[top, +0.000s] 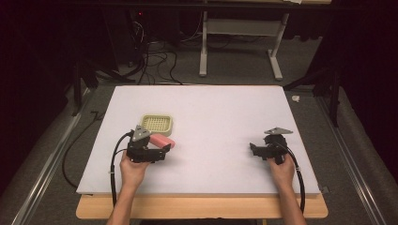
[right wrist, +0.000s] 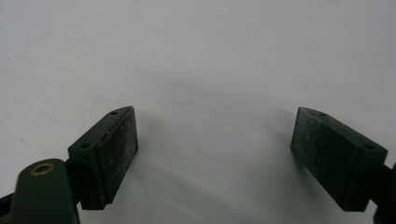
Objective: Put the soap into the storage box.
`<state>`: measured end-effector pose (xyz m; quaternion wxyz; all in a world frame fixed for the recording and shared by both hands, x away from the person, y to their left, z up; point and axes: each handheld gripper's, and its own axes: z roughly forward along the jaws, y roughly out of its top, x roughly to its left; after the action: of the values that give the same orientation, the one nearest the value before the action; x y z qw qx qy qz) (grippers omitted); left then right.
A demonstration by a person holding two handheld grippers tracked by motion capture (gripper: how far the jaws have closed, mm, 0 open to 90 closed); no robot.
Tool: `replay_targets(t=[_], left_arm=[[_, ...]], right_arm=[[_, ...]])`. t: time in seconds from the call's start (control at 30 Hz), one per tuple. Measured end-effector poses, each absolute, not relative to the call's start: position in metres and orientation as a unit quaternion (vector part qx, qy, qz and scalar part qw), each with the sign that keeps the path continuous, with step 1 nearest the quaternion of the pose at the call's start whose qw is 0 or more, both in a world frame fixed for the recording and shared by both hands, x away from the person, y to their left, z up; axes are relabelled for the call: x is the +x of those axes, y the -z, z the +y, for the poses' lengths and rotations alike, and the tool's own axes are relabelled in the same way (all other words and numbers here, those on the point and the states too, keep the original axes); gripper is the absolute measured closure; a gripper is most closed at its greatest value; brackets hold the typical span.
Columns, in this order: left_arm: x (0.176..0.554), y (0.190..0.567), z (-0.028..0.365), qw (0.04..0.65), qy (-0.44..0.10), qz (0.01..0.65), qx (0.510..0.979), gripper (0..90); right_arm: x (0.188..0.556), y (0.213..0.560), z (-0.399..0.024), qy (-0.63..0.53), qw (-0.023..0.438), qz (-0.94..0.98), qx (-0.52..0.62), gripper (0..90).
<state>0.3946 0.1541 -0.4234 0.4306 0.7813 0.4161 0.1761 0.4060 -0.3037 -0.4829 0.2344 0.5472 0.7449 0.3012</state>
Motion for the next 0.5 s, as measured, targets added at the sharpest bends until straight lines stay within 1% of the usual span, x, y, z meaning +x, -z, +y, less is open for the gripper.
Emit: replay_targets(t=[0.5], left_arm=[[0.407, 0.417, 0.168, 0.419, -0.191, 0.441, 0.77, 14.2]], right_arm=[[0.406, 0.483, -0.304, -0.301, 0.234, 0.745, 0.547, 15.5]])
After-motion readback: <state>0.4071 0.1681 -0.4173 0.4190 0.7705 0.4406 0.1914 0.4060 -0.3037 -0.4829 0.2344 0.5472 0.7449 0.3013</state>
